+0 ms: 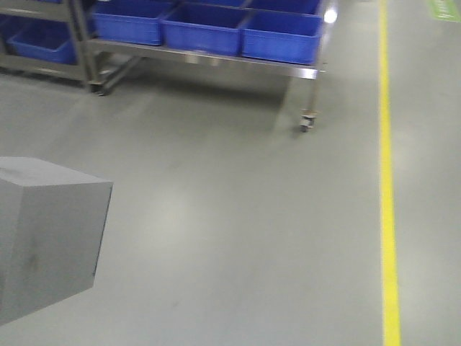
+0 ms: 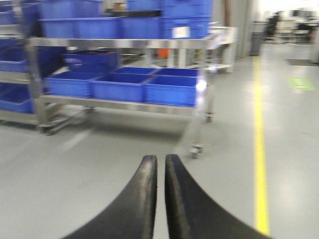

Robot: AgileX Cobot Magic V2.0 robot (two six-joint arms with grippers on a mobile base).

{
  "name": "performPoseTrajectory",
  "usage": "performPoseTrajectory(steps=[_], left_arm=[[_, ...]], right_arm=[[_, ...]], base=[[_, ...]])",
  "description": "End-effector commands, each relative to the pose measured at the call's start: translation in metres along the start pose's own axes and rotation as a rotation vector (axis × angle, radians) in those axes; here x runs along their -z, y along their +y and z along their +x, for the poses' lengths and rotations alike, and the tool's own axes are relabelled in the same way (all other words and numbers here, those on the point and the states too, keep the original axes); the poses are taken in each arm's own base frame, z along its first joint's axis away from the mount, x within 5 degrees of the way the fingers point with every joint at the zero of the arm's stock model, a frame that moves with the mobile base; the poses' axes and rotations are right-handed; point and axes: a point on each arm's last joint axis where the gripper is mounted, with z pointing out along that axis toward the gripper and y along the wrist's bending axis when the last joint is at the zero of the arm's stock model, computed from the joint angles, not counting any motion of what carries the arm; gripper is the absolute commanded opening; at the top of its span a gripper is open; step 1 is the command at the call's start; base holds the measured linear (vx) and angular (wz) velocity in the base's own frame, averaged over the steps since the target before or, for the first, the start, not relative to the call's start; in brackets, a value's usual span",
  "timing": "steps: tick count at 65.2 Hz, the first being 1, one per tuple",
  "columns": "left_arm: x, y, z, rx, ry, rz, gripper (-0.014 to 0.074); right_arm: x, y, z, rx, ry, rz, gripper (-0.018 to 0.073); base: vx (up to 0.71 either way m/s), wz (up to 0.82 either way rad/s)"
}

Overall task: Sort gray base to blue bin
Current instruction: 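Drive the base away from the table holding the gray base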

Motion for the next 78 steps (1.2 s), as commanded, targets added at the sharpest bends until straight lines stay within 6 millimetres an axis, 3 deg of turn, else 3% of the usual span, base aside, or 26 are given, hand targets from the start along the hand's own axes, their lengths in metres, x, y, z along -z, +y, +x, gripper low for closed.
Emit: performPoseTrajectory(steps=[1, 34, 78], left_arm=[[0.0018, -0.0043, -0.0187, 0.009, -0.127, 0.03, -0.0003], [0.0018, -0.0043, -0.0187, 0.009, -0.127, 0.03, -0.0003], [0.0018, -0.0042, -0.0186, 0.009, -0.125, 0.03, -0.0002]], right_arm=[[0.0012, 0.0002, -0.0089, 0.013, -0.091, 0.0, -0.0004], [0.0012, 0.0002, -0.0089, 0.013, -0.091, 0.0, -0.0004], [0.0012, 0.0002, -0.0089, 0.013, -0.091, 0.0, -0.0004]], base=[[0.09, -0.69], [0.15, -0.43], [0.32, -0.02]])
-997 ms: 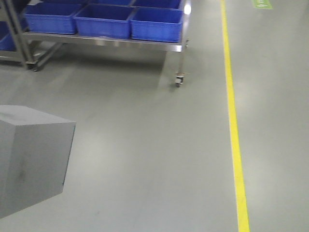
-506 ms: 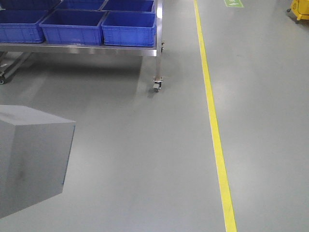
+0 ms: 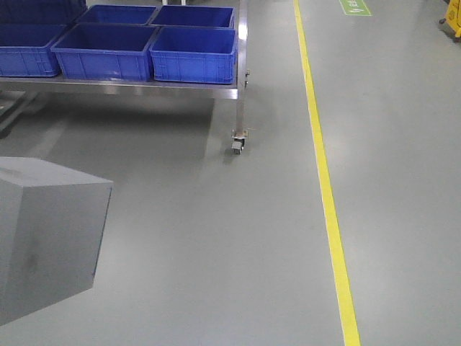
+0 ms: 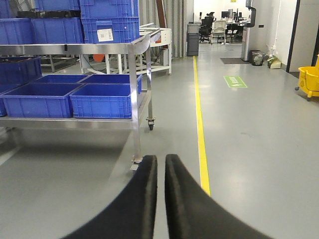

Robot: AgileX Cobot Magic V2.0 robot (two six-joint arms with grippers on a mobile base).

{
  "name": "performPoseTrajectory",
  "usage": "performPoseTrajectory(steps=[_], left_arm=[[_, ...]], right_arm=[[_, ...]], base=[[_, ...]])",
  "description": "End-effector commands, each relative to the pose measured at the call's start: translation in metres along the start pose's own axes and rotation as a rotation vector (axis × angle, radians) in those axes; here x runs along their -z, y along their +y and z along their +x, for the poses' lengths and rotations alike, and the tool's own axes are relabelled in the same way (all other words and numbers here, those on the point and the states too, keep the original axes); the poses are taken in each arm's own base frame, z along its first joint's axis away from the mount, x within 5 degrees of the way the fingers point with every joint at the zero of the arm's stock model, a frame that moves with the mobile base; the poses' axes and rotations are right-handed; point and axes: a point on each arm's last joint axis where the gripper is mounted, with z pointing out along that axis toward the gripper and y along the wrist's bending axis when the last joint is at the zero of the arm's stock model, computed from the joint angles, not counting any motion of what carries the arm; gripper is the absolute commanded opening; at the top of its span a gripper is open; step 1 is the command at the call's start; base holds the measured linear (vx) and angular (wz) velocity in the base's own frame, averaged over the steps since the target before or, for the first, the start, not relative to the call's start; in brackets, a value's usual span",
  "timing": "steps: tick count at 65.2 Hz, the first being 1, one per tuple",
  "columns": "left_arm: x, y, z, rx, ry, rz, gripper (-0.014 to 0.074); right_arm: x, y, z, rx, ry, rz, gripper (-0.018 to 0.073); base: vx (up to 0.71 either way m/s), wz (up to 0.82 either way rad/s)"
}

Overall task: Sort gray base to blue bin
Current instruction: 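Drive the base away from the table holding the gray base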

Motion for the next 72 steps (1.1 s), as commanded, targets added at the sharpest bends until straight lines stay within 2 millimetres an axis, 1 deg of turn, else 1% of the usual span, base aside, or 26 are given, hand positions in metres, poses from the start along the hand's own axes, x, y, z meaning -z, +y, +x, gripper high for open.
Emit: performPoseTrajectory(steps=[1, 52, 61, 72], left_arm=[[0.0018, -0.0043, -0.0187, 0.009, -0.126, 0.03, -0.0002], [0.0018, -0.0042, -0.0185, 0.009, -0.124, 0.029, -0.0002], [0.0018, -0.0042, -0.0185, 0.009, -0.124, 0.029, -0.0002], [0.0018, -0.0042, -0.0185, 0.009, -0.124, 0.029, -0.0002]], right_arm=[[0.0012, 0.0002, -0.0089, 0.013, -0.091, 0.0, -0.0004], [0.0012, 0.0002, -0.0089, 0.013, -0.091, 0.0, -0.0004], [0.0012, 0.0002, -0.0089, 0.013, -0.091, 0.0, -0.0004], [0.0012, 0.0002, -0.0089, 0.013, -0.091, 0.0, -0.0004]], base=[[0.37, 0.03], [0.37, 0.02], [0.35, 0.29], [0.31, 0.57]])
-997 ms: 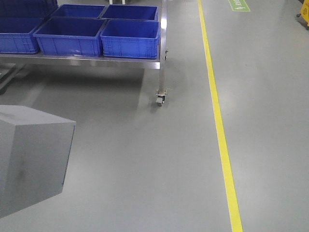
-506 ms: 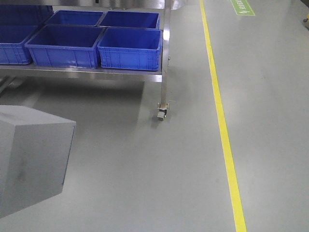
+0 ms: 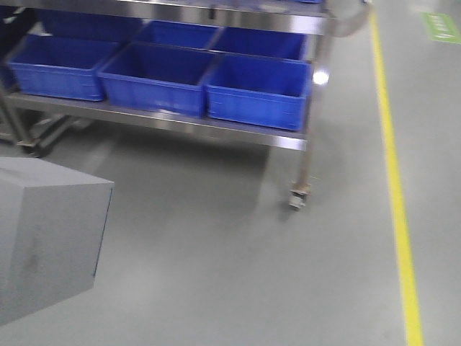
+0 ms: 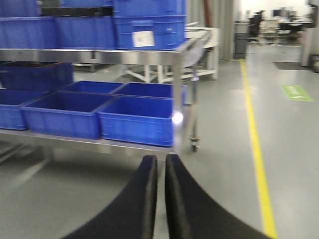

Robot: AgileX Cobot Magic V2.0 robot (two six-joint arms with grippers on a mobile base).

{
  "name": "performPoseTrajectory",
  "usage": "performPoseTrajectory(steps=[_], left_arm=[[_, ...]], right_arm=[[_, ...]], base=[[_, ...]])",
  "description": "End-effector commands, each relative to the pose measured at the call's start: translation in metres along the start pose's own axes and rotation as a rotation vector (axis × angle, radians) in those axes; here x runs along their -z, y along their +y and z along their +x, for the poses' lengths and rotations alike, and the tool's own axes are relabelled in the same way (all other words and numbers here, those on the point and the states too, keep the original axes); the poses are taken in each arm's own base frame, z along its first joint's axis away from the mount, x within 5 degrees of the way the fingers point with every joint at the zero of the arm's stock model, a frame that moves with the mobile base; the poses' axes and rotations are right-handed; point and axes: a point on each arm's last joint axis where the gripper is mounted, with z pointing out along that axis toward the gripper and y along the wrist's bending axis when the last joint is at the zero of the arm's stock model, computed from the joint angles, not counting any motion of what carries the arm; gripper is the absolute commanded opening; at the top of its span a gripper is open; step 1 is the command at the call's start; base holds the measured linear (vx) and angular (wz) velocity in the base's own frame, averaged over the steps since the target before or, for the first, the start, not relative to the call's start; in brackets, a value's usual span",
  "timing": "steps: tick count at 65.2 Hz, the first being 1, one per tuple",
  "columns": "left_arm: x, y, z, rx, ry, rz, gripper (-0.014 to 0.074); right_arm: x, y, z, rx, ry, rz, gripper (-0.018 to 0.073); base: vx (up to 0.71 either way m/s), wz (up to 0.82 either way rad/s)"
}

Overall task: Sort gray base to blue bin
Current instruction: 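Drive the base away from the table holding the gray base, then drive down the aisle between blue bin shelves toward the bins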

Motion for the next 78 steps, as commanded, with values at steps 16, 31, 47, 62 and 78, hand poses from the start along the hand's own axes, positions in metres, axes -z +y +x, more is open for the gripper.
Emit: performPoseTrajectory(steps=[16, 31, 47, 62, 78], left_arm=[[0.0018, -0.0042, -0.0185, 0.009, -0.124, 0.029, -0.0002], [0.0018, -0.0042, -0.0185, 0.009, -0.124, 0.029, 0.0], [0.0018, -0.0042, -0.0185, 0.009, -0.124, 0.029, 0.0], [0.0018, -0.0042, -0.0185, 0.009, -0.124, 0.029, 0.0004], [0.0018, -0.0042, -0.0185, 0.009, -0.124, 0.029, 0.0004]], right_arm=[[0.0012, 0.0002, -0.0089, 0.013, -0.091, 0.0, -0.0004], [0.0012, 0.0002, -0.0089, 0.013, -0.091, 0.0, -0.0004], [0.0012, 0.0002, -0.0089, 0.013, -0.091, 0.0, -0.0004], [0.0012, 0.0002, -0.0089, 0.013, -0.091, 0.0, -0.0004], [0.0012, 0.0002, -0.0089, 0.013, -0.091, 0.0, -0.0004]], base=[[0.28, 0.76], [0.27, 0.77], [0.29, 0.69], [0.33, 0.62], [0.35, 0.52]])
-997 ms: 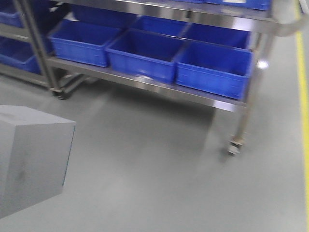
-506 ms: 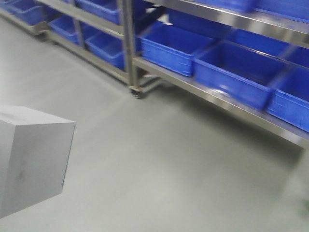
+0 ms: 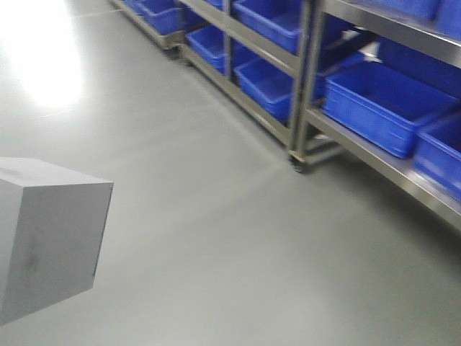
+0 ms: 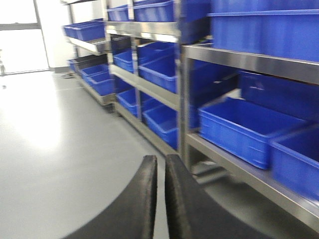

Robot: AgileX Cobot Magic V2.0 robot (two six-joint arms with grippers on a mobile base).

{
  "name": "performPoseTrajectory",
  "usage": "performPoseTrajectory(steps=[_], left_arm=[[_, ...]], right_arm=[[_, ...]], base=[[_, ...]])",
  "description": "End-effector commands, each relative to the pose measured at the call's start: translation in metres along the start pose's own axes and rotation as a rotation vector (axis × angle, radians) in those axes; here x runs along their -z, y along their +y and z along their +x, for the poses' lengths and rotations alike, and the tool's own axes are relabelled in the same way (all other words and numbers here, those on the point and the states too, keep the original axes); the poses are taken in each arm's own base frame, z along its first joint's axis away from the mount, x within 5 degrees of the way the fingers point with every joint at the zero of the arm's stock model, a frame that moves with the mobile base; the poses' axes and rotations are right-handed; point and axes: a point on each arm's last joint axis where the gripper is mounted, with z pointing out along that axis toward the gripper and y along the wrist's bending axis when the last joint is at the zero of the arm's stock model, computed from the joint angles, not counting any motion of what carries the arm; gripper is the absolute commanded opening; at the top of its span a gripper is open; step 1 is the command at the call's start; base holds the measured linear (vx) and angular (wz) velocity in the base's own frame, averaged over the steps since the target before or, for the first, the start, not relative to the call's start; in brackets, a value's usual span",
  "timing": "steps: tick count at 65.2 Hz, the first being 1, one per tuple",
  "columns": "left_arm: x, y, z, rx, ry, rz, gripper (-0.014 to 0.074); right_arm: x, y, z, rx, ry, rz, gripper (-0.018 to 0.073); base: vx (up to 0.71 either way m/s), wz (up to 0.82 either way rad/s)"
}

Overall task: Sort gray base to blue bin
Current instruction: 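Drive down the aisle between blue bin shelves toward the bins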

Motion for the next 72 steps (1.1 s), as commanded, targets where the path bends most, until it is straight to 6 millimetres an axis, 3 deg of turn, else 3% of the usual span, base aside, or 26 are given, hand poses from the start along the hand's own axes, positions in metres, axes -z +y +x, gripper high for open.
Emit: performPoseTrajectory(steps=[1, 41, 72], left_arm=[[0.0018, -0.0042, -0.0185, 0.009, -0.124, 0.029, 0.0004], [0.0018, -0.0042, -0.0185, 0.009, -0.124, 0.029, 0.0004], [0.0018, -0.0042, -0.0185, 0.009, -0.124, 0.029, 0.0004]], right_arm=[[0.0012, 0.0002, -0.0089, 0.013, -0.091, 0.0, -0.0004], [0.0012, 0.0002, -0.0089, 0.013, -0.091, 0.0, -0.0004], [0.0012, 0.0002, -0.0089, 0.013, -0.091, 0.0, -0.0004]], base=[[0.34, 0.51], [0.32, 0.5], [0.39, 0.13]])
